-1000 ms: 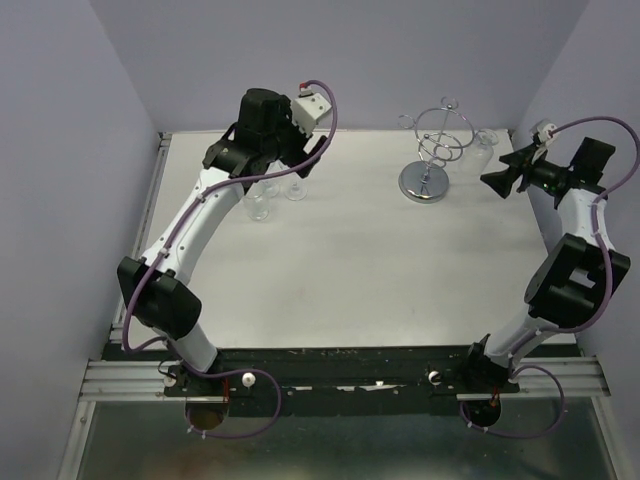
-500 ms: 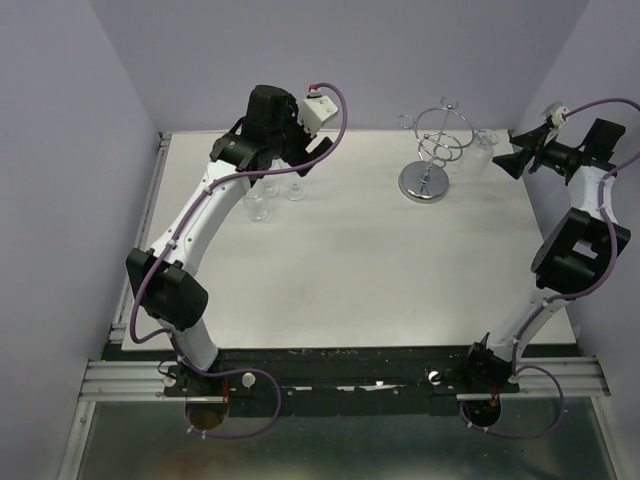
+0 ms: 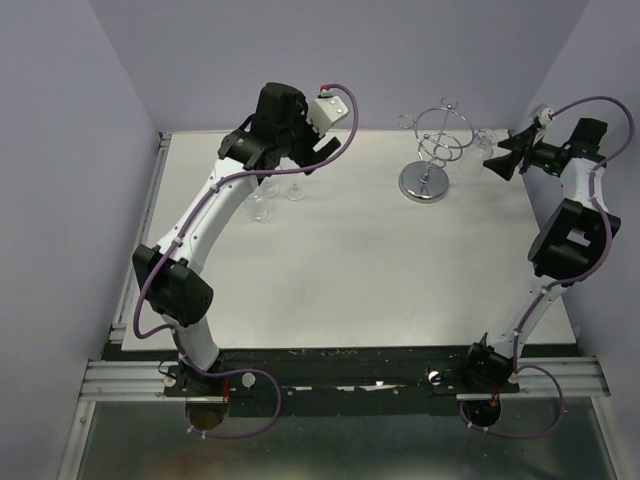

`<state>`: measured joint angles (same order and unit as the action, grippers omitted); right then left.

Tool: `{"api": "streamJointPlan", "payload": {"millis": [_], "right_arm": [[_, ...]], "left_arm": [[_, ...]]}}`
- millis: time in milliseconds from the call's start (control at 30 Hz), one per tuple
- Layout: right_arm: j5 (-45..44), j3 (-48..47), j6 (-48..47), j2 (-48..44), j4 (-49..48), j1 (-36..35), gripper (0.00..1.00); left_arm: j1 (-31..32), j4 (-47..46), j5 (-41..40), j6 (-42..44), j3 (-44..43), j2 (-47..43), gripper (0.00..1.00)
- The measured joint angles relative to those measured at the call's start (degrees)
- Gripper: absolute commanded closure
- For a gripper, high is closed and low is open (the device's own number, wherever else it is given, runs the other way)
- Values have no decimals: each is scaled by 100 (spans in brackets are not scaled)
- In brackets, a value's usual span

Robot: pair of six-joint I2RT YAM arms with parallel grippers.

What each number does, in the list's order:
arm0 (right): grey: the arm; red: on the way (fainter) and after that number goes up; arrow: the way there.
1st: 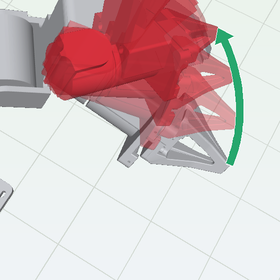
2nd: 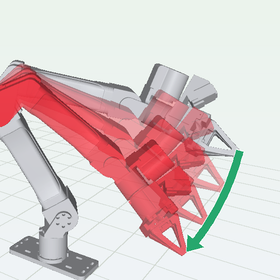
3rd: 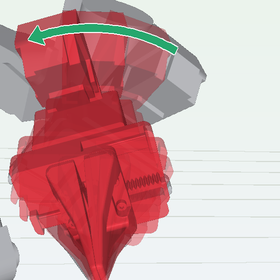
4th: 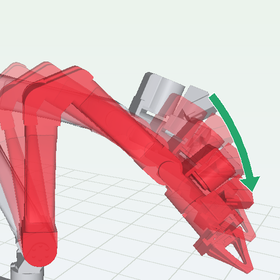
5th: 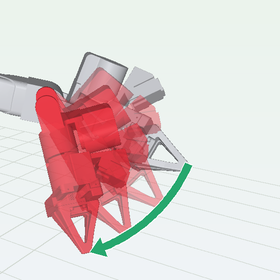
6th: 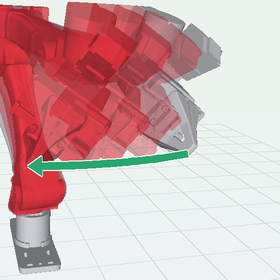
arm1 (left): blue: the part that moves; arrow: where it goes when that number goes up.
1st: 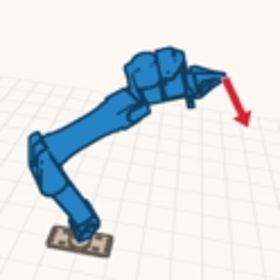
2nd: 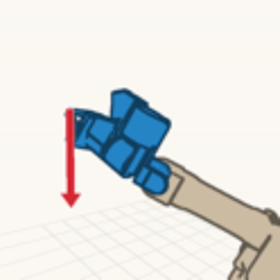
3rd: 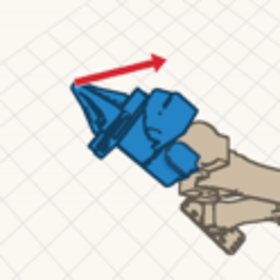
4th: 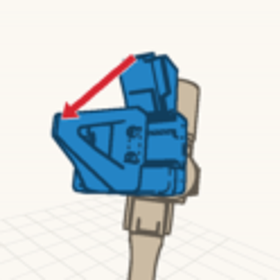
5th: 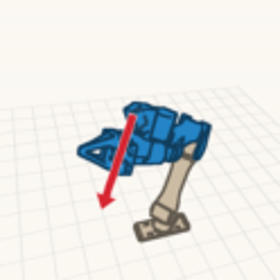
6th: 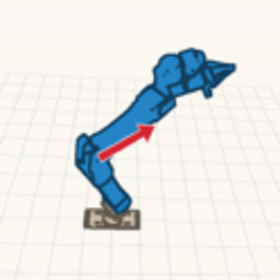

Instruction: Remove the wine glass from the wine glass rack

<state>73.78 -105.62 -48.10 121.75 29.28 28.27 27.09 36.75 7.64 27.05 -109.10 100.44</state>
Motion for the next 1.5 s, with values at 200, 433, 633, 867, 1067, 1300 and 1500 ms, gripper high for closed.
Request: {"api": "streamJointPlan", "payload": {"millis": [200,433,633,867,1067,1300,1500], "right_arm": [[0,-404,-170,278,319,-151,12],[33,-490,-76,452,376,-317,15],[94,-490,55,522,337,-461,16],[101,-490,153,525,247,-538,24],[94,-490,223,525,125,-538,41],[81,-490,466,525,-48,-535,79],[83,-450,645,522,-186,-511,100]], "left_arm": [[243,70,-114,151,-7,9,1],[422,109,-221,289,72,7,1],[424,190,-337,348,140,7,1],[417,195,-424,348,140,7,1],[417,195,-444,348,177,7,1],[417,192,-444,345,192,7,1],[417,186,-442,341,243,7,1]]}}
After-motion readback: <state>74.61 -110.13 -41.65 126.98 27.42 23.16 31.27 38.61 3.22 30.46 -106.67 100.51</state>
